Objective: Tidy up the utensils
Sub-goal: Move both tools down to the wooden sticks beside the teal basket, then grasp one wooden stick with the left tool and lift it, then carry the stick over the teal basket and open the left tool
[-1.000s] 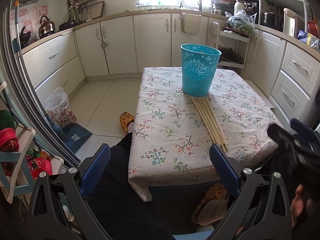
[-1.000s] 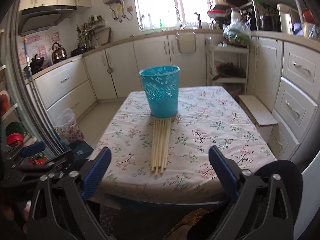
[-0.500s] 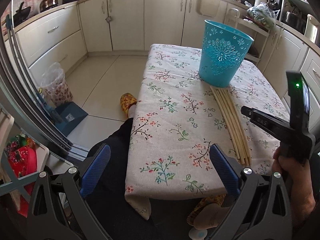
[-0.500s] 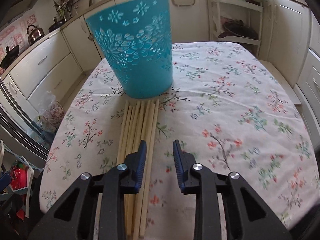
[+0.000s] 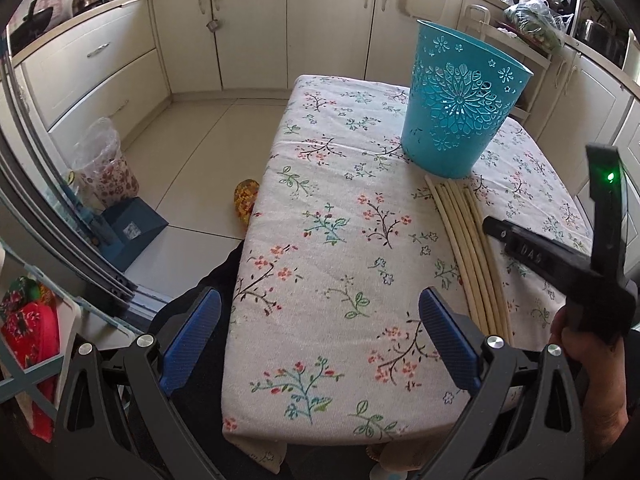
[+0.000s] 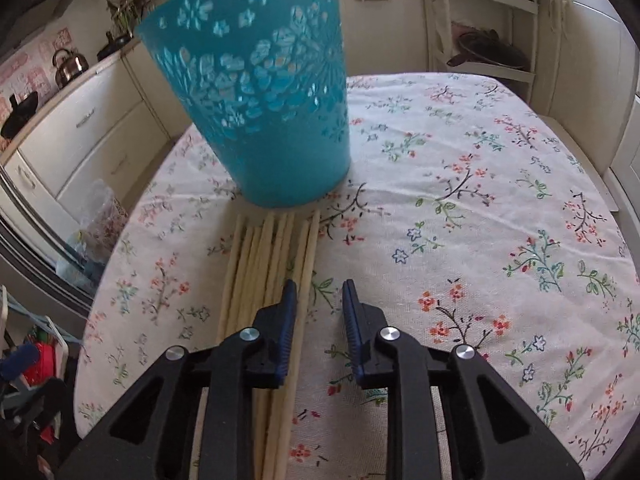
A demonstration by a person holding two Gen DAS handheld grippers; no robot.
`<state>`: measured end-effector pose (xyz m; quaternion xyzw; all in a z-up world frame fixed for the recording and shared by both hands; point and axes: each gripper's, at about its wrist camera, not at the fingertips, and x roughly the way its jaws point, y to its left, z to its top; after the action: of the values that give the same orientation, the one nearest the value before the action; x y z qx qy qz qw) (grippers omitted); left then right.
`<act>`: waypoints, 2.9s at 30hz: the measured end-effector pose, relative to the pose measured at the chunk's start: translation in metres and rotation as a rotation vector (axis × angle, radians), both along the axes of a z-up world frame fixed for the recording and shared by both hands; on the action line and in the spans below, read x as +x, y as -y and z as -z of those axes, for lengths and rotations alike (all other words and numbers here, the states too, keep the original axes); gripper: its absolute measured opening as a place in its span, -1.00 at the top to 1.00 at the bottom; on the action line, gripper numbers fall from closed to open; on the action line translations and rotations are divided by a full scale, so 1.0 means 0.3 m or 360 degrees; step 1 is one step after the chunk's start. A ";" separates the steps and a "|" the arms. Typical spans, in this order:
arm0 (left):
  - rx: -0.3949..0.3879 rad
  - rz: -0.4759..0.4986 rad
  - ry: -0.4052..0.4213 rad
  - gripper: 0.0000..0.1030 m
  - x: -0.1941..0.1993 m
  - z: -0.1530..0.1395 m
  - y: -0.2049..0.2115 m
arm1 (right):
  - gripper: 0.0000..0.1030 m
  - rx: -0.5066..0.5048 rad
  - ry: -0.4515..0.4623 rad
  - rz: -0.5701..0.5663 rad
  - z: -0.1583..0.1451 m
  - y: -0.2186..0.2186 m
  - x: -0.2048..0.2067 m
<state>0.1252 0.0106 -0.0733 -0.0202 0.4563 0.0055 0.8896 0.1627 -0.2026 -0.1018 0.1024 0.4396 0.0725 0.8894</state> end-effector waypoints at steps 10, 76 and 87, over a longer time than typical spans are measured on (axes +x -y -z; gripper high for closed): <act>0.0027 0.0024 -0.0033 -0.85 0.130 0.025 0.082 | 0.67 -0.0191 -0.0079 -0.0149 -0.006 0.011 0.040; -0.0517 0.0476 0.0631 0.90 0.373 -0.466 0.059 | 0.75 0.0084 -0.0020 -0.0160 0.005 0.097 0.029; -0.0563 0.0149 0.1122 0.90 0.619 -0.610 0.222 | 0.63 0.0120 0.0003 -0.0161 0.011 0.096 0.037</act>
<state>0.3109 -0.0560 0.1095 -0.1528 0.1173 -0.1211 0.9738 0.1739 -0.2315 -0.1050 0.1134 0.4404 0.1338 0.8805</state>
